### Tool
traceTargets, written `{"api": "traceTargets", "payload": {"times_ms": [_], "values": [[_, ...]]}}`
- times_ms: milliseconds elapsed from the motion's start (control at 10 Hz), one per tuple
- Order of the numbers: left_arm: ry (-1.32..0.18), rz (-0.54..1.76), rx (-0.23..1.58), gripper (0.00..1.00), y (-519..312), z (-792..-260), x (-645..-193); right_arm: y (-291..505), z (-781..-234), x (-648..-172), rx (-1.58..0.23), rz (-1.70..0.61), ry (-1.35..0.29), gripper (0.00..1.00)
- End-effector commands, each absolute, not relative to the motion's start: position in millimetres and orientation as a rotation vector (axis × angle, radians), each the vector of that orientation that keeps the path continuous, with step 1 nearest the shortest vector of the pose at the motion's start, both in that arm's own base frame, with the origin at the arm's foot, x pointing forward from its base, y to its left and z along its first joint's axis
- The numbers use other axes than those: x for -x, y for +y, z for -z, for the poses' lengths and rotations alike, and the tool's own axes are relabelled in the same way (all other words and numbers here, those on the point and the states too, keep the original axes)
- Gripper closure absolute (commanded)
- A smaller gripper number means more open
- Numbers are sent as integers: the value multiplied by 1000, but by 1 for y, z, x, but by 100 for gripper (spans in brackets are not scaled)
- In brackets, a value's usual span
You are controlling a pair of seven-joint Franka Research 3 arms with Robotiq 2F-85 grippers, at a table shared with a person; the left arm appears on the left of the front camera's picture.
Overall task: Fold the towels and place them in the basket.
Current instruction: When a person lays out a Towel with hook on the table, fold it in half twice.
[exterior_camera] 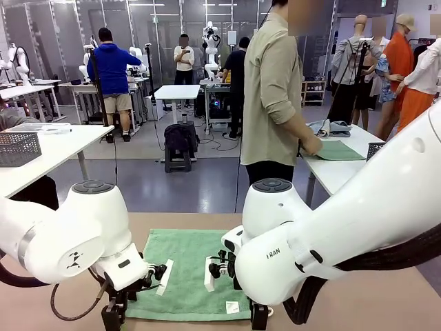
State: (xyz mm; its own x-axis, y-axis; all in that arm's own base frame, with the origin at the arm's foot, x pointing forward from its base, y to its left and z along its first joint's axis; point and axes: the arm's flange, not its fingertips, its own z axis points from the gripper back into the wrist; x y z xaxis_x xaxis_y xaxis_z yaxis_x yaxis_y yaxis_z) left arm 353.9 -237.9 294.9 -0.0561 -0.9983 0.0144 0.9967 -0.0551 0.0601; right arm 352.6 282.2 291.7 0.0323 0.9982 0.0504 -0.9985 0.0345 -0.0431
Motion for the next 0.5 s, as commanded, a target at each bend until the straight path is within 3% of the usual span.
{"api": "traceTargets", "payload": {"times_ms": [0, 100, 200, 300, 400], "values": [[-82, 1622, -84, 40, -242, -291, -355, 287, -290, -356, 13, -1521, -81, 38], [-93, 1619, -108, 25, -242, -292, -355, 287, -290, -356, 21, -1517, -87, 40], [-105, 1612, -143, 60, -242, -292, -355, 286, -290, -356, 32, -1512, -90, 58], [-110, 1616, -148, 45, -242, -293, -355, 286, -290, -356, 39, -1510, -93, 60], [-110, 1618, -152, 80, -242, -294, -355, 286, -290, -357, 42, -1510, -98, 78]]}}
